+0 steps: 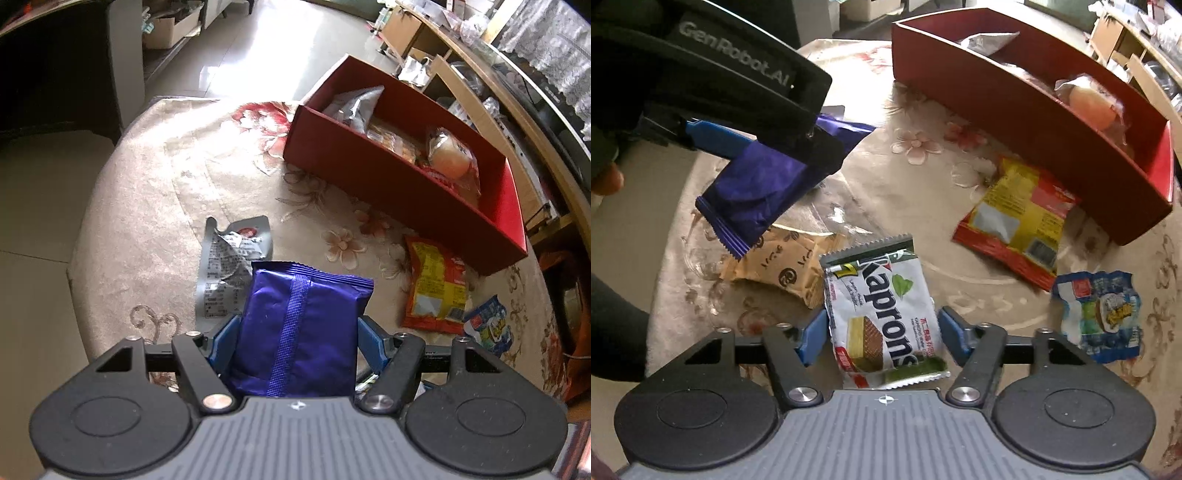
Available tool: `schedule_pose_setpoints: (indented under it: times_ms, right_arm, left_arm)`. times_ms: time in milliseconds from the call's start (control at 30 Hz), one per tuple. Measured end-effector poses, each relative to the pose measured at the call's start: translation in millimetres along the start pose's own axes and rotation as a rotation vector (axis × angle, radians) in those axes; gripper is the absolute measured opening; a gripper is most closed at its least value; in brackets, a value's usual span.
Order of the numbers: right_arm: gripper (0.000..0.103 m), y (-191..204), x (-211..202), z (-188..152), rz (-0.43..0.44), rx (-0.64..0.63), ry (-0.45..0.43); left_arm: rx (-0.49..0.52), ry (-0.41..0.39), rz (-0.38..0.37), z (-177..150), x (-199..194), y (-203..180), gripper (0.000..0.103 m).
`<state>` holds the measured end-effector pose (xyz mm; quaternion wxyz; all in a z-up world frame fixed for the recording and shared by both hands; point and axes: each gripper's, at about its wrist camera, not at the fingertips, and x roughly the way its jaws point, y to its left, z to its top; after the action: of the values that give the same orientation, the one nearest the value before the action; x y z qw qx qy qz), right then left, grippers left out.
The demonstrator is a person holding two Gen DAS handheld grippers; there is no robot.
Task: Organize snacks
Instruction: 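Grasp the blue bag with the left gripper while the right grasps the Kaprons wafer, then carry the blue bag and Kaprons wafer toward the red box with both grippers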
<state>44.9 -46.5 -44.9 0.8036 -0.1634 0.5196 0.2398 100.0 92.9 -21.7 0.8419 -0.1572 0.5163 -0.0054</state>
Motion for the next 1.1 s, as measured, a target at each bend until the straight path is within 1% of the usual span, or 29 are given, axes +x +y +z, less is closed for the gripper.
schedule_pose_setpoints:
  times_ms: [100,200,333,400,467,533,633,700,767,833,900,933,1000,1100]
  right_arm:
    - [0.065,-11,-7,-7,-0.002,0.058,0.003]
    - [0.065,-22,-19,-21,-0.038,0.11,-0.013]
    - [0.065,-42,-31,-35,-0.094,0.209,-0.04]
    - [0.065,-49,-30,-39,-0.145,0.222,-0.034]
    - [0.066,-52,-27,-41,-0.158,0.227,-0.025]
    - [0.066,-54,-24,-44,-0.17,0.229,-0.017]
    - [0.073,-58,-19,-45,-0.175,0.227,-0.018]
    - [0.081,-61,-20,-46,-0.177,0.232,-0.018]
    - [0.086,-64,-19,-46,-0.178,0.237,-0.017]
    - [0.088,-68,-16,-45,-0.173,0.247,-0.013]
    - [0.086,-72,-15,-45,-0.151,0.263,-0.011]
    - [0.083,-73,-16,-44,-0.144,0.266,-0.011]
    - [0.066,-69,-19,-43,-0.136,0.256,-0.012]
    - [0.065,-64,-23,-44,-0.127,0.242,-0.008]
  left_arm:
    - [0.041,0.017,0.004,-6,5,-10,0.069]
    - [0.089,0.04,0.015,-15,13,-24,0.069]
    - [0.18,0.048,0.035,-28,21,-47,0.069]
    - [0.223,0.049,0.055,-33,26,-57,0.069]
    - [0.264,0.043,0.083,-36,32,-66,0.069]
    - [0.284,0.039,0.093,-38,35,-71,0.07]
    - [0.287,0.047,0.098,-38,39,-71,0.073]
    - [0.288,0.051,0.097,-37,42,-70,0.076]
    - [0.306,0.046,0.105,-39,43,-72,0.077]
    - [0.32,0.041,0.114,-41,43,-74,0.077]
    - [0.336,0.043,0.133,-44,44,-78,0.077]
    - [0.337,0.044,0.136,-45,43,-79,0.074]
    - [0.328,0.048,0.125,-46,40,-80,0.07]
    - [0.324,0.044,0.119,-48,35,-81,0.07]
